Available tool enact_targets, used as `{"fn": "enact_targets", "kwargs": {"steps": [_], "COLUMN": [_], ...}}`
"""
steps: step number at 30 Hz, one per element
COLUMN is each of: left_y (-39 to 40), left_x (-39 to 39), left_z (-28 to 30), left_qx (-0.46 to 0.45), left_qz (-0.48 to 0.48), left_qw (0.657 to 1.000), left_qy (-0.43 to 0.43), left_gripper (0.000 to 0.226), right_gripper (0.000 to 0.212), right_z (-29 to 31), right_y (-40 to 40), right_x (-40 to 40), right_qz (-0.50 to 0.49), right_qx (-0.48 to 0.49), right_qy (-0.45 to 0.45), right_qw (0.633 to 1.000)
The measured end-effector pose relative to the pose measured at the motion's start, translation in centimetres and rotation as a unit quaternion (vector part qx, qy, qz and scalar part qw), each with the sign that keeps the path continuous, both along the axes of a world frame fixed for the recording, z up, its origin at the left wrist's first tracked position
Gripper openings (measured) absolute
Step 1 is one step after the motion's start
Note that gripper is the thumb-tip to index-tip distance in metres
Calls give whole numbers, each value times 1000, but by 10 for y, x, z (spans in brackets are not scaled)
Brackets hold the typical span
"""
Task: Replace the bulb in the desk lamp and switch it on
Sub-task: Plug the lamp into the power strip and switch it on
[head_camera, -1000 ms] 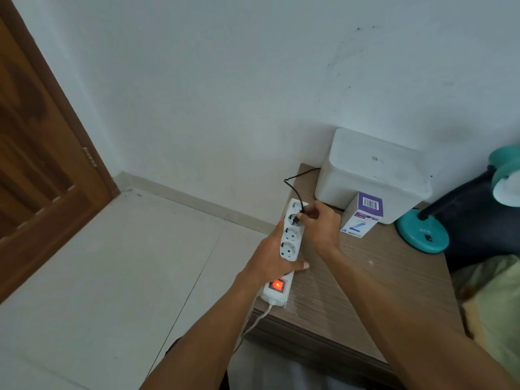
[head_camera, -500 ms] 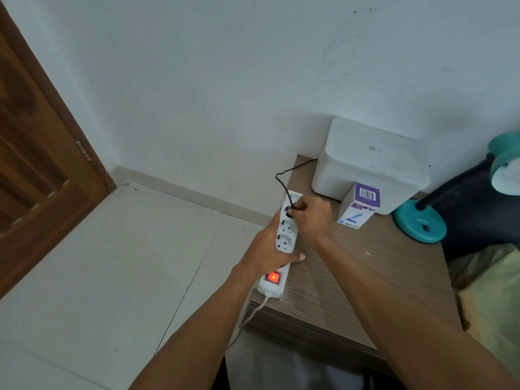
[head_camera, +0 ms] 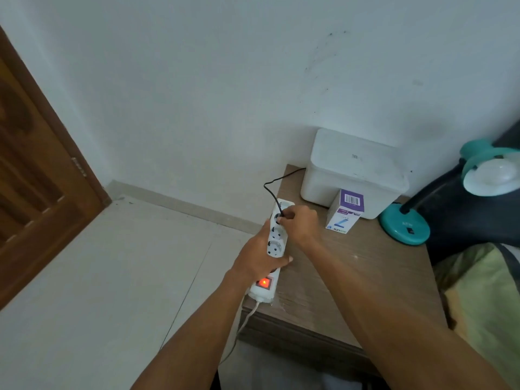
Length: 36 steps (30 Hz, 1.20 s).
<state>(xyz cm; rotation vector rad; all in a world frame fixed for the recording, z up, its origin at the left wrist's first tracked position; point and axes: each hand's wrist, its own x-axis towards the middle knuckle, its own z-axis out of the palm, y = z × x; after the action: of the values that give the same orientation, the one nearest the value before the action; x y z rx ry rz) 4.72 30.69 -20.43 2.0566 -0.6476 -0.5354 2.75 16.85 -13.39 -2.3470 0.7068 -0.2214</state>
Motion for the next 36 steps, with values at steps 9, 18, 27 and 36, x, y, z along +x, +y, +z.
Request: {"fn": "enact_targets", "kwargs": {"steps": [9,18,27,36], "left_y": [-16,-128,-250,-299], "left_x": [-38,-110,-100,-66], "left_z": [27,17,6,-21], "left_qx": [136,110,114,105], "left_qz": [-53,-231,-274,-288], "left_qw": [946,925,912,893], "left_qy": [-290,-283,-283,-330], "left_gripper": [83,65,72,68], "right_gripper": [43,38,56,59], "right_z": [-27,-53,-73,-91], "right_y": [-53,-148,-231,-272], "right_x": [-110,-220,-221,-175], "right_qz": [-53,-111,-76,-43], "right_qx": [-35,-98,-148,-212], "right_qy": [76,101,105,58], "right_qw": [995,984,980,974]}}
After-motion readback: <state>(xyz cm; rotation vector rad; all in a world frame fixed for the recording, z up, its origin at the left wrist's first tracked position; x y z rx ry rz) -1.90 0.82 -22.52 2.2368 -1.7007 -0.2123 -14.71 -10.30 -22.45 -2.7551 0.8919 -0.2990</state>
